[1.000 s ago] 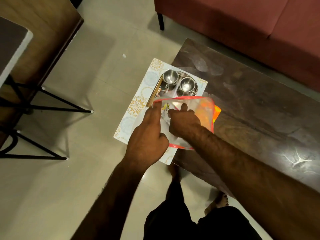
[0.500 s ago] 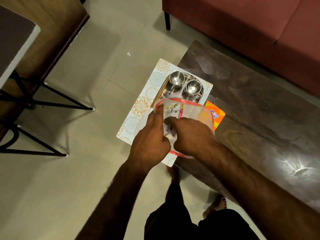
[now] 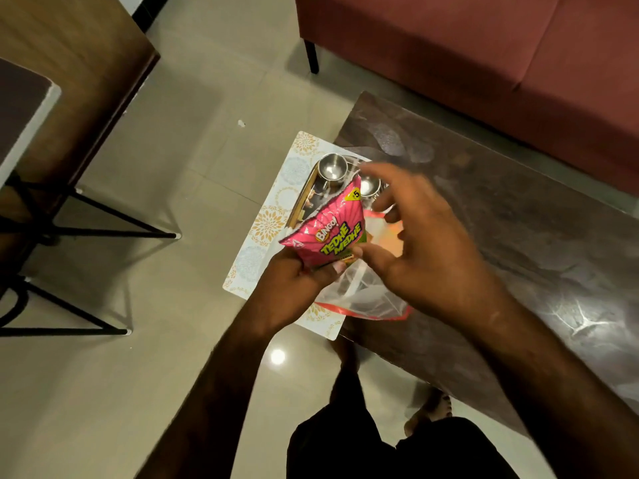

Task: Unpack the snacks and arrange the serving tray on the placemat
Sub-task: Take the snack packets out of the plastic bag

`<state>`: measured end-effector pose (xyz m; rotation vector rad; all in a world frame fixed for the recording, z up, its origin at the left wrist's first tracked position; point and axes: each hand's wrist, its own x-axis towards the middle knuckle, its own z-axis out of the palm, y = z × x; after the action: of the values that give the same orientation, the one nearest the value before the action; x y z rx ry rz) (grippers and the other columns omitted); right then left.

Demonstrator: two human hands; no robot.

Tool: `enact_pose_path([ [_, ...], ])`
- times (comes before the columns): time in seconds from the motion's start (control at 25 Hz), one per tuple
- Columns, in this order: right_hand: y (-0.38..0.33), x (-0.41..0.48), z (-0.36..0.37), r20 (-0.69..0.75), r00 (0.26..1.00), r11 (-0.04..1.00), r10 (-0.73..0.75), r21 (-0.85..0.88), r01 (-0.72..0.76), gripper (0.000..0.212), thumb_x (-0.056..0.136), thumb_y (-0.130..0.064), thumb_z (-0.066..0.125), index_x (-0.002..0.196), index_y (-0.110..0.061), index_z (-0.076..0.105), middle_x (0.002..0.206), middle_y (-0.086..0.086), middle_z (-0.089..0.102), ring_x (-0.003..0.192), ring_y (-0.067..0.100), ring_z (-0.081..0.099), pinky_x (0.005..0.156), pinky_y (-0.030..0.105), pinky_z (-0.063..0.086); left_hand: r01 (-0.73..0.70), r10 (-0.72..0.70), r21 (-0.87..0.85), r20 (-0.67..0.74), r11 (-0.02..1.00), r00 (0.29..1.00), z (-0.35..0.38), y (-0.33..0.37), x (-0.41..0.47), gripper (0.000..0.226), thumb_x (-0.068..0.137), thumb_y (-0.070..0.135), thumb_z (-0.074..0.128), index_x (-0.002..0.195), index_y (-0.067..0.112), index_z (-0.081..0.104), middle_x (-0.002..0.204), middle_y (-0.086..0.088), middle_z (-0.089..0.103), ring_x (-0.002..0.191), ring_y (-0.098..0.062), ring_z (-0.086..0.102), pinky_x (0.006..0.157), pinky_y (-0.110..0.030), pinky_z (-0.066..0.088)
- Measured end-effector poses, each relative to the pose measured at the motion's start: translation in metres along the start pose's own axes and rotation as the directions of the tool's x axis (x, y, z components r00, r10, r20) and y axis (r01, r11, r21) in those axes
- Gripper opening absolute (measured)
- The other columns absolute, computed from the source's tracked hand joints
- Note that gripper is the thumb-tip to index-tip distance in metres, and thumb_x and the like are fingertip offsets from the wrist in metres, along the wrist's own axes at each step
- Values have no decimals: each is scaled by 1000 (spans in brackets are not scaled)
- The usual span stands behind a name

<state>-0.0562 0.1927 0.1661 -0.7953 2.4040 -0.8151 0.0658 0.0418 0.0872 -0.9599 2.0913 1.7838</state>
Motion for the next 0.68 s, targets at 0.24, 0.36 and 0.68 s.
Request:
enact_pose_path([
  [0.24, 27, 15, 6, 261, 963, 928, 63, 340, -153, 70, 83, -13, 89, 143, -28, 56, 125, -10, 71, 118, 3, 68, 98, 26, 61, -59, 77, -213, 79, 975, 994, -2, 2, -3, 47, 80, 19, 73, 127, 20, 67, 119, -3, 74, 115, -23, 68, 100, -52, 53],
  [0.36, 32, 16, 13, 147, 988, 889, 53, 443, -113, 39, 84, -4, 86, 120, -11, 72, 113, -3, 80, 110, 7, 76, 100, 31, 62, -107, 121, -159, 82, 981, 989, -5, 7, -4, 46, 79, 29, 73, 123, 18, 67, 113, -5, 74, 106, -27, 68, 92, -54, 55],
  [0.68, 68, 11, -19, -36, 944, 410, 328, 905, -108, 26, 90, 10, 70, 105, -11, 67, 91, -1, 84, 79, 7, 81, 67, 18, 61, -22, 44, 100, -225, 995, 973, -10, -6, 5, 42, 88, 7, 64, 119, 35, 70, 89, 17, 69, 79, -39, 65, 70, -29, 53],
])
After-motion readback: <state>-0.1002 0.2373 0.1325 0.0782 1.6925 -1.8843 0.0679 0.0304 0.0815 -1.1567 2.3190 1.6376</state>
